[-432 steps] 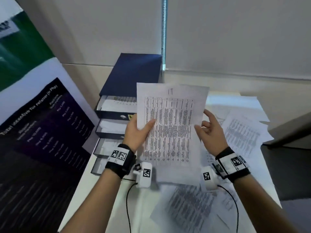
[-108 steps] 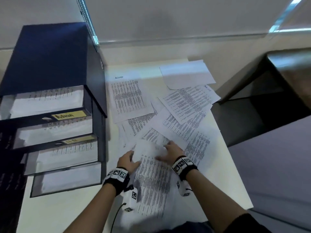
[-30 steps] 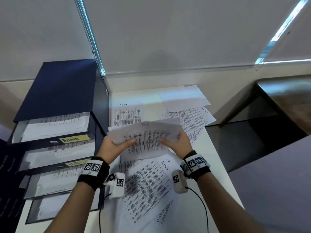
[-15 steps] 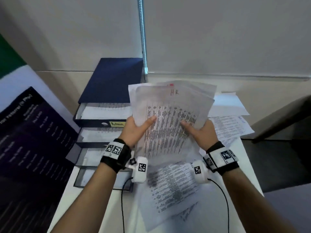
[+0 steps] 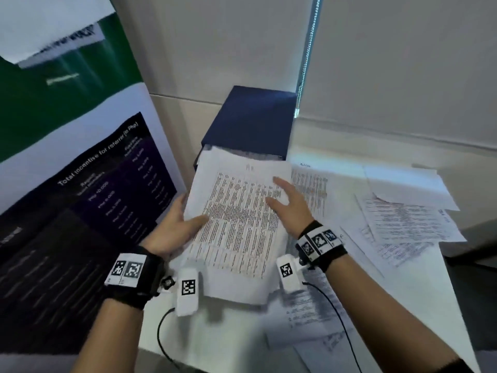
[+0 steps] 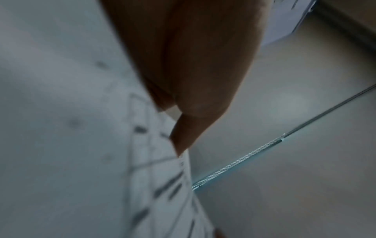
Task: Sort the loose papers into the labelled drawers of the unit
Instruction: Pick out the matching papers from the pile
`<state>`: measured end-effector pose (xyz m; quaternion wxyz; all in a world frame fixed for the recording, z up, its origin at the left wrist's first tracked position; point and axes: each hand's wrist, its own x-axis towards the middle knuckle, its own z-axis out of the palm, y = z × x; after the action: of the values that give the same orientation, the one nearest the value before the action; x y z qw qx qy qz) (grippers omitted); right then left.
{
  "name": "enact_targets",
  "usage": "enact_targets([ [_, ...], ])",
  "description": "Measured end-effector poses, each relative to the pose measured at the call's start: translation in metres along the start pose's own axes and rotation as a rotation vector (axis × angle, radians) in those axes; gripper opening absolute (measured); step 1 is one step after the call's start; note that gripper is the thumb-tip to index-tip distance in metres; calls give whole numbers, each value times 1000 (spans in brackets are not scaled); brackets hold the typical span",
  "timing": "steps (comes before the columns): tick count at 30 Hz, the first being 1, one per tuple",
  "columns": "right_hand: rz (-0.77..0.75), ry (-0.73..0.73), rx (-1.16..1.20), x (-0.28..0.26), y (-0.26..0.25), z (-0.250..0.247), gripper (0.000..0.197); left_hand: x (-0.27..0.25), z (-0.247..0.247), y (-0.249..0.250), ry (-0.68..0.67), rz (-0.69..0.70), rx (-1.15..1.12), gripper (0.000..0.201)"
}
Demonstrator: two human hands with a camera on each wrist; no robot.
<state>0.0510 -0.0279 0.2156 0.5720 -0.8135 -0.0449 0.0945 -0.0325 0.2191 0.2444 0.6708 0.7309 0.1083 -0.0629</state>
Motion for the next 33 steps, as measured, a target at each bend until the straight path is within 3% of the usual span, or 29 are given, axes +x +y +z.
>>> enact_targets([
  [2,113,-126,40,-7,13,27,51,-16,-21,-8,43,-9,3,47],
  [4,214,-162,127,-9,24,48,48,-25,-41,-18,53,-76,-5,58],
  [6,290,-147,182,-6,29,61,47,-31,-57,-29,52,-144,-23,61],
  [11,353,-58,266,18,30,63,45,-27,-68,-37,10,-126,14,47],
  [15,345,38,311,38,37,47,38,-1,-59,-42,130,-38,54,29],
  [19,405,-226,184,3,25,37,31,36,-42,-56,233,-26,117,24],
  [21,473,-310,282,-10,30,34,22,54,-33,-61,266,0,132,23],
  [23,493,-267,376,-10,33,30,18,68,-21,-61,300,17,171,23],
  [25,481,-154,397,5,35,27,13,75,-9,-59,384,44,364,28],
  [27,473,-36,424,26,37,28,12,78,-2,-60,489,209,648,27],
  [28,465,8,442,35,36,30,11,79,1,-61,457,324,735,25],
  [30,440,38,499,49,32,35,12,84,15,-66,221,469,877,35],
  [32,416,30,575,56,26,40,21,89,32,-74,-9,443,1001,61],
  [33,409,7,613,58,25,42,24,93,39,-77,-52,406,1050,71],
])
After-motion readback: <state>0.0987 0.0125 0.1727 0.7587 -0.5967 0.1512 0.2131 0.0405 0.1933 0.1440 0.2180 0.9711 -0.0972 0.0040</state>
